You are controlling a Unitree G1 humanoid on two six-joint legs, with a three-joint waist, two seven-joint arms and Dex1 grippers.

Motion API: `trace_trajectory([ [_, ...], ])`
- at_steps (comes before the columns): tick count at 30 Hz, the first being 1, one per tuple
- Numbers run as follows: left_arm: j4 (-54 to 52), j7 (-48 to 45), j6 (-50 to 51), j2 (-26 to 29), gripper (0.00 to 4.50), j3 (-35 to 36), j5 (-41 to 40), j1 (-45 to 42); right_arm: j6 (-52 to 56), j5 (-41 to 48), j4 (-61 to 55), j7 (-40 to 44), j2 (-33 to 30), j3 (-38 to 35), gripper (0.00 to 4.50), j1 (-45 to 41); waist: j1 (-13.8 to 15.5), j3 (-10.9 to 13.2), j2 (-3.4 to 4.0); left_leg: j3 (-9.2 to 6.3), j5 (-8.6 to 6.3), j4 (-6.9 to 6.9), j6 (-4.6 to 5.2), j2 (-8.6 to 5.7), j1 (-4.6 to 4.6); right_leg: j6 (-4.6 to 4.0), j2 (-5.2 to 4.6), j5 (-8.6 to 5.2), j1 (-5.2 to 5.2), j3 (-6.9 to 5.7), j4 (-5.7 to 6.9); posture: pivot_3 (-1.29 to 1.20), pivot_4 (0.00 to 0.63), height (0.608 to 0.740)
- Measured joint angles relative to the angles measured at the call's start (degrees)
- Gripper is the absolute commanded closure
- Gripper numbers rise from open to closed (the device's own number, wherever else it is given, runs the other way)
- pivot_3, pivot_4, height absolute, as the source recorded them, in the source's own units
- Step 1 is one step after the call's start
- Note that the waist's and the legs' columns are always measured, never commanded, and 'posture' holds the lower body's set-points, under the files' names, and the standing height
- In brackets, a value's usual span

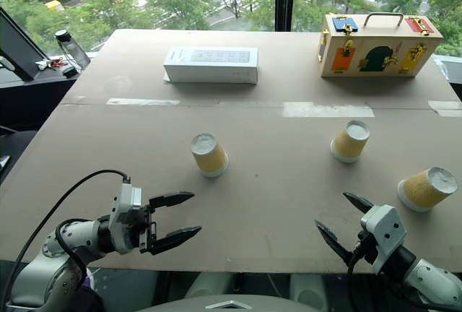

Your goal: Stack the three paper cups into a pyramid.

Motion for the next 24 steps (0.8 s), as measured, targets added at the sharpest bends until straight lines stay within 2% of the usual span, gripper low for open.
trace_trajectory([
  [3,-0.1,2.7,0.4,-2.2,0.00,0.9,-0.4,0.2,0.2,1.6,0.0,0.5,-0.1,0.2,0.04,-0.4,0.0,0.0,0.01,0.02,0.00,0.00,0.00,0.00,0.00,0.00,-0.01,0.00,0.01,0.03,-0.01,0.00,0.150,0.740],
  [5,-0.3,7.5,1.1,-6.0,0.00,1.7,-0.8,0.1,1.7,4.8,-1.0,1.1,-0.3,0.4,0.04,-1.7,-0.1,0.0,-0.01,0.03,0.00,0.01,0.00,0.01,0.01,0.01,-0.03,0.01,0.01,0.05,-0.02,0.00,0.150,0.740],
  [8,-0.5,13.6,1.9,-9.0,0.00,2.0,-0.4,-0.6,2.7,9.2,-4.7,3.7,-3.1,0.7,0.04,-3.5,0.0,0.0,-0.03,-0.02,0.00,0.03,0.00,0.02,0.01,0.01,-0.02,0.01,0.01,-0.02,0.00,0.00,0.150,0.740],
  [12,0.5,16.3,2.0,-8.6,0.00,3.0,0.8,-3.7,4.2,13.1,-6.8,7.4,-7.6,0.7,0.04,-5.5,0.2,0.0,-0.08,-0.07,0.01,0.08,0.01,0.02,-0.02,0.01,0.07,0.01,0.05,-0.11,0.00,0.00,0.150,0.740],
  [16,4.4,17.5,2.8,-7.4,0.00,2.7,2.7,-10.3,5.6,16.0,-7.7,9.4,-10.4,0.8,0.04,-8.5,0.2,0.0,-0.10,-0.07,0.03,0.10,0.03,0.01,-0.02,0.01,0.10,0.02,0.06,-0.12,0.00,0.00,0.150,0.740],
  [20,8.1,17.5,3.0,-7.1,0.00,0.8,4.4,-16.9,5.7,15.8,-8.2,9.7,-11.1,1.7,0.04,-9.8,0.2,0.0,-0.12,-0.08,0.03,0.10,0.04,0.00,-0.05,0.21,0.10,0.14,0.03,-0.14,-0.01,0.00,0.150,0.740],
  [24,12.2,16.7,2.7,-7.3,0.00,-1.5,5.8,-23.0,5.1,14.3,-9.2,8.4,-9.9,3.0,0.04,-10.0,0.1,0.0,-0.13,-0.08,0.02,0.10,0.02,0.00,-0.06,0.04,0.12,0.27,0.01,-0.13,-0.02,0.00,0.150,0.740],
])
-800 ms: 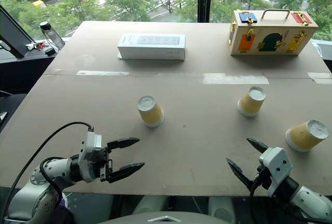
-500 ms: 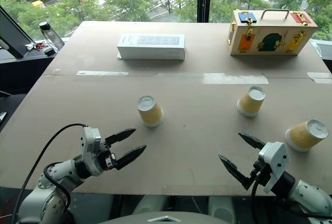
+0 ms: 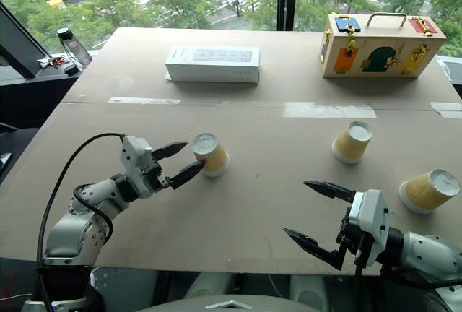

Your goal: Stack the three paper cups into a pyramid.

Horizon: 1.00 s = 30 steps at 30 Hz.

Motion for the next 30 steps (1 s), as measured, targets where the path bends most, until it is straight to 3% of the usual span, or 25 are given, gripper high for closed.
trace_trajectory([
  [3,3.2,-1.8,-0.4,-0.7,0.74,-2.2,0.7,-3.8,-1.1,-2.2,-0.1,-1.2,1.4,0.8,0.00,0.7,-0.1,0.0,-0.01,0.01,0.00,0.00,0.00,-0.01,0.01,0.00,0.00,0.00,0.00,0.01,0.00,0.00,0.150,0.740],
  [7,6.1,-4.0,-1.1,-1.3,2.27,-4.5,1.7,-7.3,-2.1,-4.1,-0.2,-2.5,2.7,1.4,0.00,1.9,-0.1,0.0,-0.01,0.01,0.00,0.00,0.00,0.00,0.02,-0.02,0.02,0.02,0.00,0.02,0.00,0.00,0.150,0.740],
  [9,7.4,-4.9,-1.3,-1.7,2.60,-5.4,2.5,-9.1,-2.5,-4.5,-0.3,-3.1,3.3,1.5,0.00,2.4,-0.1,0.0,-0.01,0.00,0.00,0.02,0.00,0.00,0.02,-0.01,0.02,0.03,0.00,0.02,0.01,0.00,0.150,0.740],
  [21,13.6,-11.2,-0.1,-6.5,2.60,-12.4,3.9,-23.3,-4.7,-9.0,-1.1,-8.1,7.2,1.5,0.00,7.1,-0.2,0.1,-0.08,-0.01,0.01,0.05,0.00,-0.02,0.00,-0.01,0.06,0.03,0.00,0.03,0.01,0.00,0.150,0.740],
  [30,19.8,-12.0,-2.8,-8.4,2.60,-14.3,8.2,-26.0,-6.9,-12.6,-1.4,-10.7,9.1,1.3,0.00,10.3,-0.2,0.1,-0.09,-0.04,0.01,0.06,-0.01,-0.01,0.01,0.00,0.10,0.02,0.00,0.04,0.03,0.00,0.150,0.740],
])
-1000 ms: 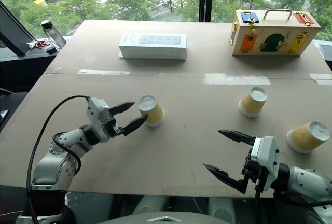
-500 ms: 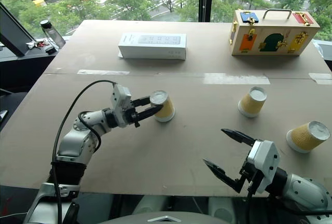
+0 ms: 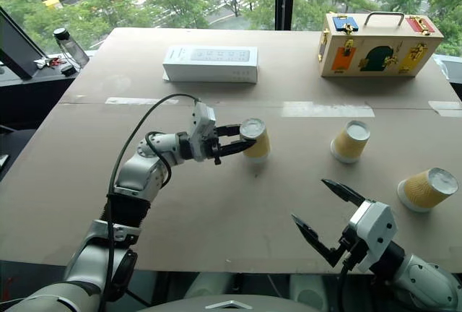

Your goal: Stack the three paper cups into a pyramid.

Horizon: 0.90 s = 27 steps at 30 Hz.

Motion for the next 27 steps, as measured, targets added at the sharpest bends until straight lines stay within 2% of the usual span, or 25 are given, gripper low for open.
trace_trajectory([
  [5,0.0,-0.1,-0.5,1.5,2.60,0.4,0.3,1.3,-0.7,-0.7,-0.7,-0.8,0.8,0.2,0.00,1.4,-0.1,0.0,0.00,0.00,0.00,0.00,0.00,0.00,0.01,0.00,0.00,0.00,0.00,0.03,0.00,0.00,0.150,0.740],
  [10,-0.6,-0.1,-1.9,1.2,0.28,0.8,-0.1,4.4,-0.6,-1.7,-0.6,-1.8,0.9,0.7,0.00,-0.1,0.0,0.0,0.01,-0.03,0.00,0.00,0.00,0.01,0.02,-0.01,0.00,0.00,0.00,0.01,0.02,0.00,0.150,0.740],
  [11,-1.0,0.0,-1.7,1.2,0.14,1.0,-0.3,5.0,-0.4,-1.7,-0.6,-2.2,0.9,0.6,0.00,-0.4,0.0,0.0,0.01,-0.03,0.00,0.00,0.00,0.01,0.01,-0.01,0.00,0.01,0.00,0.01,0.02,0.00,0.150,0.740],
  [17,-11.0,1.3,3.8,3.4,0.14,6.1,-5.8,10.8,3.3,-1.9,-0.6,-9.9,4.8,-1.8,0.00,-7.8,-0.1,0.0,0.01,-0.03,0.00,-0.01,-0.01,0.04,0.02,-0.03,0.01,0.01,-0.03,0.04,0.03,0.00,0.150,0.740],
  [21,-17.3,0.5,7.6,5.5,0.14,8.7,-10.7,14.4,8.3,-2.8,-0.5,-14.3,5.2,-2.1,0.00,-12.2,0.0,0.0,0.05,-0.01,0.00,-0.02,-0.01,0.04,0.02,-0.06,0.01,0.02,-0.05,0.07,0.03,0.00,0.150,0.740],
  [23,-23.6,-0.9,10.5,9.3,0.14,11.2,-14.6,20.2,15.8,-5.4,2.3,-19.8,5.2,-2.1,0.00,-21.1,-0.5,0.0,0.03,0.11,0.00,-0.02,-0.01,0.06,0.04,-0.15,0.03,0.07,-0.06,0.16,0.03,0.00,0.150,0.740],
  [27,-29.8,-1.3,12.1,11.0,0.14,13.1,-17.9,24.4,23.8,-7.4,5.9,-24.7,5.6,-2.1,0.00,-28.4,0.1,0.1,0.13,-0.02,0.00,-0.02,-0.01,0.06,0.02,-0.19,0.04,0.07,-0.06,0.04,0.03,0.00,0.150,0.740],
])
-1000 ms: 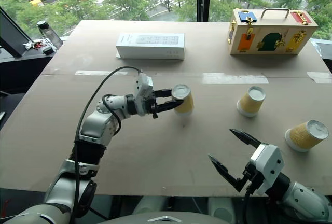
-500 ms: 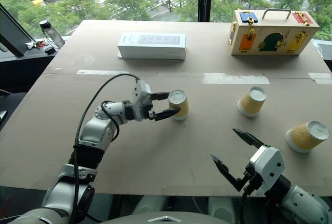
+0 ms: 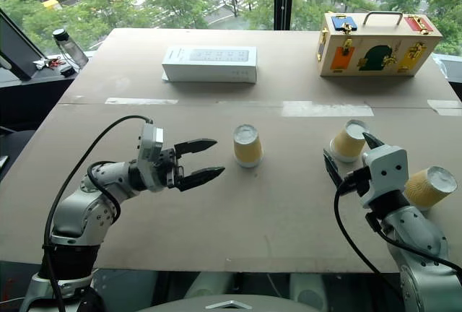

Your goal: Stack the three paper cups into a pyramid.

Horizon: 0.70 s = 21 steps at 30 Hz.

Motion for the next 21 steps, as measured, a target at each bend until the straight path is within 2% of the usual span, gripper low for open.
trace_trajectory([
  [4,-4.4,0.9,0.9,0.2,0.14,1.0,-2.4,2.3,8.9,-2.1,4.9,-7.1,2.9,-1.6,0.00,-10.3,-0.1,0.0,0.04,0.08,0.00,0.00,0.00,-0.01,0.00,-0.04,0.00,0.03,-0.03,0.07,0.01,0.00,0.150,0.740],
  [10,-4.9,-2.5,1.9,3.1,0.14,2.1,-6.2,2.3,16.8,-2.0,11.2,-10.8,5.6,-2.2,0.00,-17.6,-0.3,0.1,0.22,0.13,0.00,-0.05,-0.01,0.01,-0.04,-0.07,0.06,0.05,-0.09,0.12,-0.02,0.00,0.150,0.740],
  [12,-4.9,-2.4,2.2,3.4,0.00,2.1,-6.7,2.3,17.8,-1.6,12.8,-10.7,6.0,-2.2,0.52,-18.4,-0.3,0.1,0.23,0.14,0.00,-0.05,-0.01,0.00,-0.06,-0.07,0.05,0.05,-0.11,0.13,-0.02,0.00,0.150,0.740],
  [13,-4.9,-2.3,2.2,3.4,0.00,2.1,-6.8,2.2,17.9,-1.4,13.1,-10.6,6.1,-2.2,0.62,-18.5,-0.4,0.1,0.23,0.14,0.00,-0.06,-0.01,0.00,-0.06,-0.07,0.05,0.05,-0.11,0.13,-0.02,0.00,0.150,0.740],
  [16,-5.1,-1.4,2.1,3.4,0.00,2.1,-6.8,2.2,17.6,-1.0,13.4,-9.4,5.8,-2.2,2.08,-18.5,-0.4,0.1,0.24,0.13,0.00,-0.08,-0.01,0.00,-0.06,-0.07,0.05,0.05,-0.12,0.13,-0.02,0.00,0.150,0.740],
  [17,-5.3,-0.9,1.8,3.3,0.00,2.1,-6.6,2.3,17.4,-1.0,13.4,-9.0,5.6,-2.2,2.28,-18.3,-0.4,0.1,0.24,0.13,0.00,-0.08,-0.01,0.00,-0.06,-0.07,0.05,0.05,-0.12,0.13,-0.02,0.00,0.150,0.740],
  [21,-5.4,1.2,-1.5,0.5,0.00,3.2,-5.1,3.3,15.4,-0.7,13.1,-6.6,4.6,-1.9,2.28,-17.1,-0.4,0.1,0.25,0.16,0.00,-0.07,-0.01,0.01,-0.06,-0.06,0.05,0.05,-0.12,0.15,-0.04,0.00,0.150,0.740],
])
